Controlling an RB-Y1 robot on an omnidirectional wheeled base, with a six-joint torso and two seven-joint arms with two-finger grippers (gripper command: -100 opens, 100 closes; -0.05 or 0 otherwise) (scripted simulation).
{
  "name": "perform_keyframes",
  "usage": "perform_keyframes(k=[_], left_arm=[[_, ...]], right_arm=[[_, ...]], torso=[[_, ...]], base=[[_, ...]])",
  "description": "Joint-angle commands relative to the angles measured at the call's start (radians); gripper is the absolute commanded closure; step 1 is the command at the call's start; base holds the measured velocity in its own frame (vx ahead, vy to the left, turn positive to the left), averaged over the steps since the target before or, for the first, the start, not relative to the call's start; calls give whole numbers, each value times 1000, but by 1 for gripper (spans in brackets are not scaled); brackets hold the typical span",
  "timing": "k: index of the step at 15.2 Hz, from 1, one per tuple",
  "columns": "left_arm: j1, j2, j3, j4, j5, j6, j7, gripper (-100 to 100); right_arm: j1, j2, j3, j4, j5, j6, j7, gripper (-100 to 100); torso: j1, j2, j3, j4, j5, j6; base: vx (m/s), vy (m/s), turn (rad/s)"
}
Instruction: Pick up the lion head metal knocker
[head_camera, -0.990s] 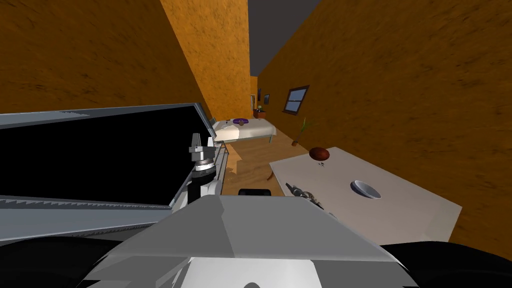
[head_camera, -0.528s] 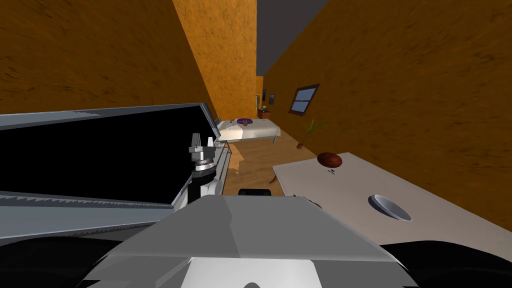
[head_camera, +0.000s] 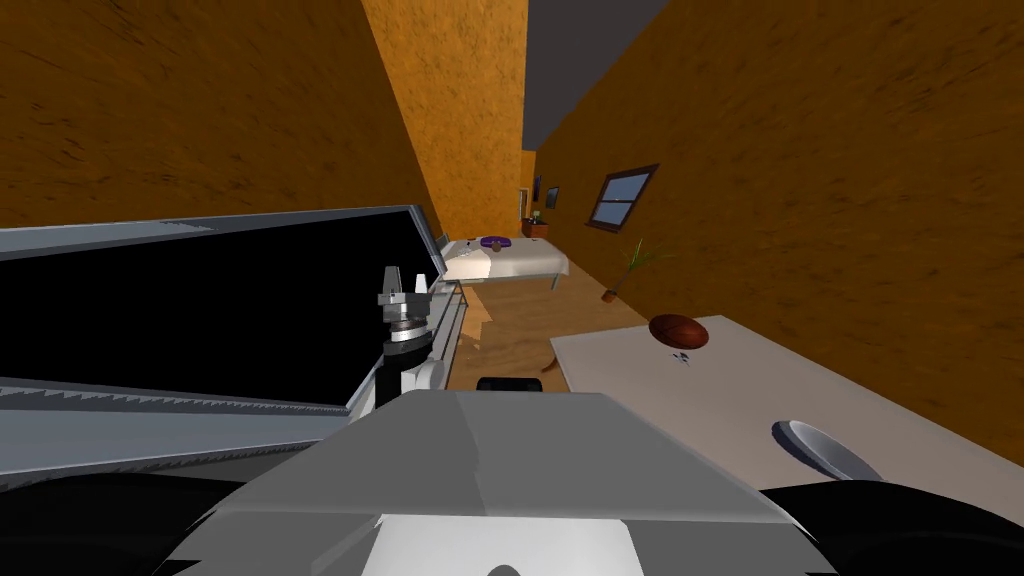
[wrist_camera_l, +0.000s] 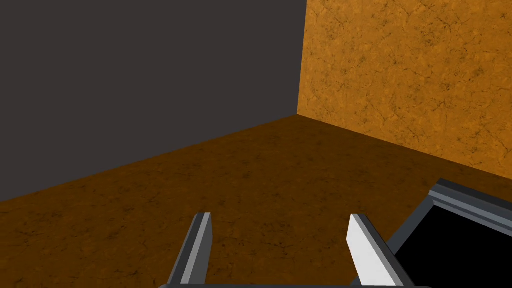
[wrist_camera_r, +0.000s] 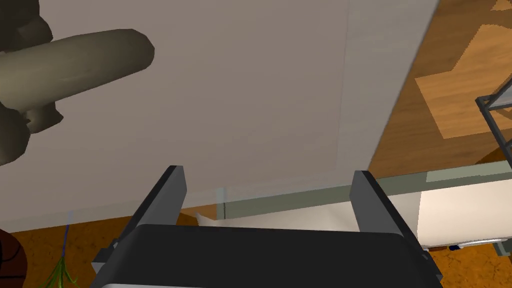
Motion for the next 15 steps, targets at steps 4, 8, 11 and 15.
perform_keyframes(k=[4, 8, 11, 15], left_arm=[[0, 0, 0, 0, 0, 0, 0, 0], [0, 0, 0, 0, 0, 0, 0, 0], [0, 0, 0, 0, 0, 0, 0, 0], [0, 0, 0, 0, 0, 0, 0, 0]], right_arm=[[1, -24, 21, 83, 25, 9, 24, -100], [12, -51, 41, 153, 49, 18, 48, -100], [23, -69, 60, 209, 70, 26, 68, -100], [32, -78, 78, 263, 87, 32, 83, -100]], torso=[[0, 0, 0, 0, 0, 0], [0, 2, 1, 0, 0, 0], [0, 1, 1, 0, 0, 0], [2, 1, 1, 0, 0, 0]], base=[[51, 1, 89], [36, -1, 71], [43, 6, 102], [39, 16, 83]])
